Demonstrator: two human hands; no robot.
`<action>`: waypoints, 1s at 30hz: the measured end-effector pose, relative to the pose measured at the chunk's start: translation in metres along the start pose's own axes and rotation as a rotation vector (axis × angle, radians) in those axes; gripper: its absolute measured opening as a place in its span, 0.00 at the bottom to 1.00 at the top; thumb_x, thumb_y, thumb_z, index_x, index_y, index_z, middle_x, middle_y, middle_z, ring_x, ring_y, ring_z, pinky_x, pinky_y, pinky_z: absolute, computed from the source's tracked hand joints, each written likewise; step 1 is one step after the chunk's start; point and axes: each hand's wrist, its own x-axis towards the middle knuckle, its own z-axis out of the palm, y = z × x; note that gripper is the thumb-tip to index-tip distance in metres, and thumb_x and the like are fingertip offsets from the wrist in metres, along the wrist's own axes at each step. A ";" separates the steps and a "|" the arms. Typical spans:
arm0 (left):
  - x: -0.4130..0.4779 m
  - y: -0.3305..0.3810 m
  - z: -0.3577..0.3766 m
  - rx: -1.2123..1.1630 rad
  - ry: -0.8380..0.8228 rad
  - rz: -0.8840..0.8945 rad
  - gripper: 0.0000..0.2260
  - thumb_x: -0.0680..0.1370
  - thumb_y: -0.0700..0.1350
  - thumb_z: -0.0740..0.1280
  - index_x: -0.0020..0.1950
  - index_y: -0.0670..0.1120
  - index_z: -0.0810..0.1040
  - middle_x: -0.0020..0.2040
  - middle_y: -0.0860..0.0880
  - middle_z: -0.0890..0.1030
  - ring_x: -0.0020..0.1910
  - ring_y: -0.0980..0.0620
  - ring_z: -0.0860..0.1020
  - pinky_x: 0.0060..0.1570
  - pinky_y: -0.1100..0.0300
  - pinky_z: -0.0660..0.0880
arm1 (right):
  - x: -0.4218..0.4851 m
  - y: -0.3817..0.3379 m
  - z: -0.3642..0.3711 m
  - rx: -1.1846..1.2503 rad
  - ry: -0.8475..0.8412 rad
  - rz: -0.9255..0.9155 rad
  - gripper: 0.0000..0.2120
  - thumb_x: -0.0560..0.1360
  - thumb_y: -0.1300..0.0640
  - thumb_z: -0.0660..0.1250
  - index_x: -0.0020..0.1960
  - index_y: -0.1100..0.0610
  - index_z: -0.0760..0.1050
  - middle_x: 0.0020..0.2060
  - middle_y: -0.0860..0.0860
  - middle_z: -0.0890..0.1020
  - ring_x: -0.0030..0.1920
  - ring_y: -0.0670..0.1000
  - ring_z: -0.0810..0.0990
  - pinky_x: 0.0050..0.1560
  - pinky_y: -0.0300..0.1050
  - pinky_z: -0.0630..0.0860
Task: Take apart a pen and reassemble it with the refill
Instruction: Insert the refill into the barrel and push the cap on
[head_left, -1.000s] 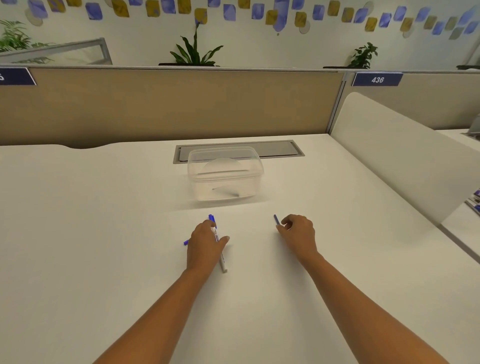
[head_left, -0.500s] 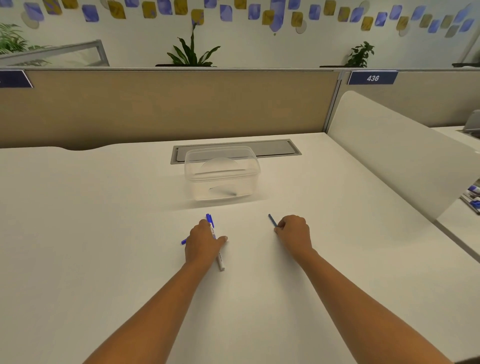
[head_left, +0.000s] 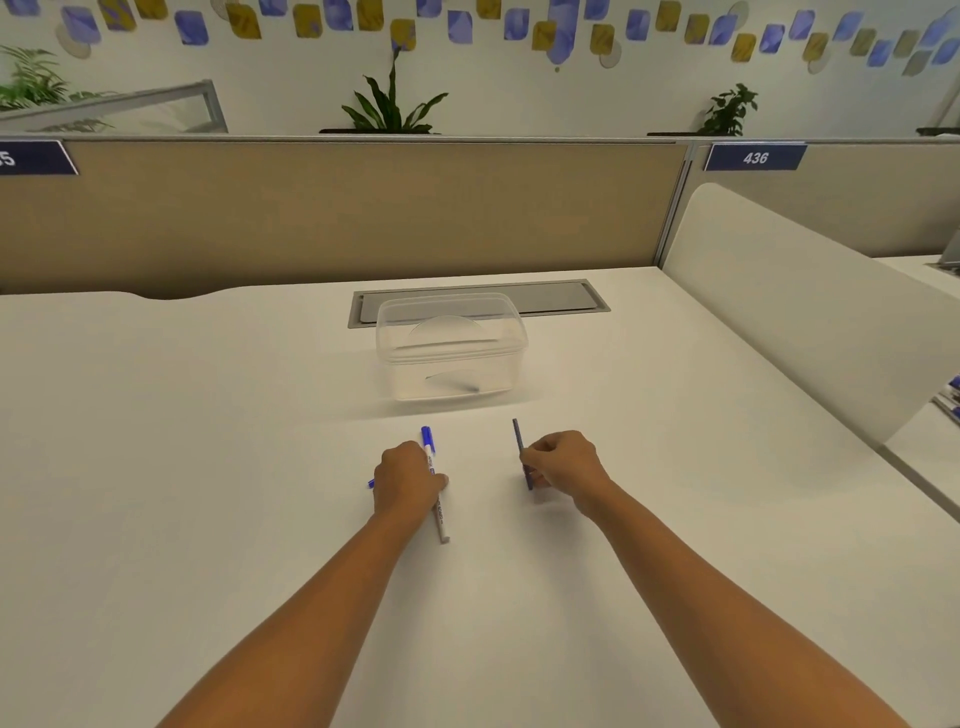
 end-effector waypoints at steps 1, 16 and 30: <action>0.001 0.000 0.000 -0.015 0.007 -0.008 0.07 0.70 0.39 0.70 0.44 0.39 0.74 0.50 0.37 0.80 0.47 0.38 0.80 0.50 0.49 0.78 | -0.001 -0.002 0.001 0.015 -0.013 -0.016 0.05 0.70 0.62 0.66 0.42 0.64 0.78 0.38 0.56 0.81 0.31 0.49 0.79 0.38 0.39 0.80; 0.007 0.000 0.001 0.059 0.004 -0.065 0.11 0.68 0.39 0.69 0.45 0.40 0.69 0.44 0.42 0.75 0.41 0.43 0.74 0.37 0.58 0.68 | -0.004 -0.010 0.011 0.068 -0.047 -0.104 0.02 0.70 0.63 0.65 0.41 0.62 0.74 0.34 0.52 0.79 0.31 0.47 0.78 0.36 0.35 0.77; 0.015 0.013 -0.019 -1.181 0.013 -0.314 0.07 0.70 0.30 0.64 0.33 0.37 0.72 0.32 0.42 0.75 0.31 0.48 0.78 0.28 0.63 0.80 | -0.009 -0.014 0.011 0.171 -0.115 -0.231 0.07 0.69 0.65 0.68 0.39 0.58 0.71 0.37 0.56 0.82 0.39 0.54 0.80 0.50 0.49 0.79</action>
